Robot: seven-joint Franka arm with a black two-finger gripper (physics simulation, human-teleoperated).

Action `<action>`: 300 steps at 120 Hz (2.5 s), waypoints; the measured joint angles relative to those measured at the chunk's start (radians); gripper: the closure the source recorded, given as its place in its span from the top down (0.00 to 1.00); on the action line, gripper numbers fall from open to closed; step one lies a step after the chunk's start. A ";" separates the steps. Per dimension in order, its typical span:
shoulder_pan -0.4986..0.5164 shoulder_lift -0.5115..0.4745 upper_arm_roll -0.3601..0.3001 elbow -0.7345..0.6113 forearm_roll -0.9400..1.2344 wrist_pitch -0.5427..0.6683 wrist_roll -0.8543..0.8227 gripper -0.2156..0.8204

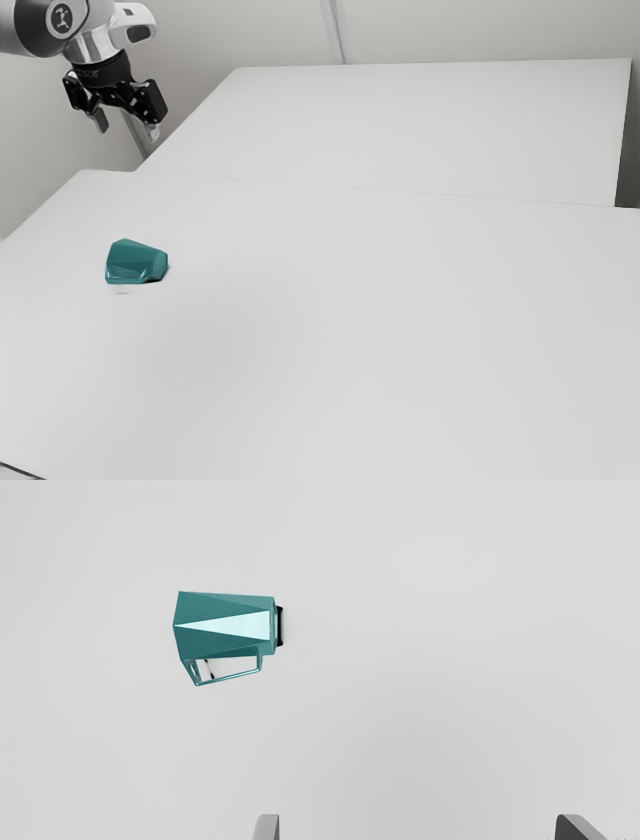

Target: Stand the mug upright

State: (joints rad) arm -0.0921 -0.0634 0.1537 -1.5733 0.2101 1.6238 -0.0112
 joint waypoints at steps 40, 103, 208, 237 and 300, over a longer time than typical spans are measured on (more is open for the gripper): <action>0.000 -0.002 0.004 -0.018 -0.008 0.008 0.014 0.79; 0.422 0.180 0.041 -0.070 -0.318 0.009 0.062 0.79; 0.607 0.726 0.100 0.256 -0.807 0.074 0.546 0.79; 0.608 0.776 0.097 0.264 -0.909 0.108 0.641 0.79; 0.611 0.782 0.060 0.191 -1.056 0.110 0.758 0.79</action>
State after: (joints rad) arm 0.5184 0.7184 0.2134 -1.3823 -0.8455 1.7336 0.7469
